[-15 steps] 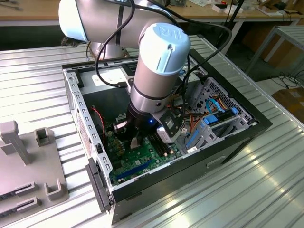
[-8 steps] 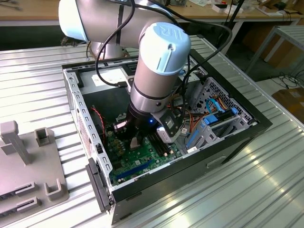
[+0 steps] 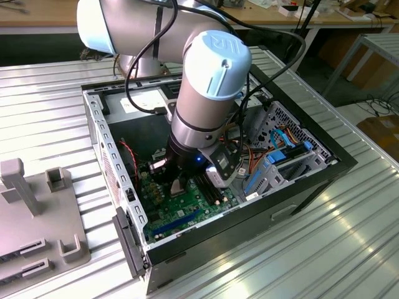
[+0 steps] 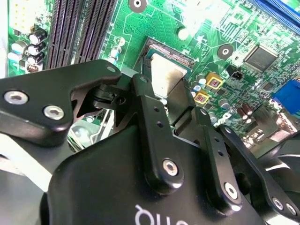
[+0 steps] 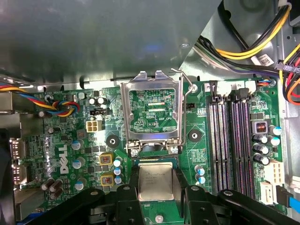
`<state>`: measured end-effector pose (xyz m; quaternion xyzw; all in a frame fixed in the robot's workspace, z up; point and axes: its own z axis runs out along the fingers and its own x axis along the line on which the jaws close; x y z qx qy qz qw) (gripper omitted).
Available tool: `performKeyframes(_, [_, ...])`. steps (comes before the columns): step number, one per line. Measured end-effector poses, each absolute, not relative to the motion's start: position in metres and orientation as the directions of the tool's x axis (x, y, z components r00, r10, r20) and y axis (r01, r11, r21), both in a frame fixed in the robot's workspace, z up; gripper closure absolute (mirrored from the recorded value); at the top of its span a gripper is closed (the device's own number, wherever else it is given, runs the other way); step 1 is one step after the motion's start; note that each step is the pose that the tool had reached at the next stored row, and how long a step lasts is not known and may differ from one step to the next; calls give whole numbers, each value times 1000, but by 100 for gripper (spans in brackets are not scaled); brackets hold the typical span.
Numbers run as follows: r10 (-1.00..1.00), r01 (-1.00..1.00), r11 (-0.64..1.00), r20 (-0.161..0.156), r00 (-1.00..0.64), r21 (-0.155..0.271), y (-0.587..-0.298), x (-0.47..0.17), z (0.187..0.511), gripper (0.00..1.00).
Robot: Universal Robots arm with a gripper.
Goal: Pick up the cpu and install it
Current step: 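Place the cpu into insertion slot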
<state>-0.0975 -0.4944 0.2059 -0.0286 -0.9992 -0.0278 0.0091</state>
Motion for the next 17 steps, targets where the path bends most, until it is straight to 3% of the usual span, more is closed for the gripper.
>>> performKeyframes(17, [48,49,997,20,-999,55,-495,-96,204,61])
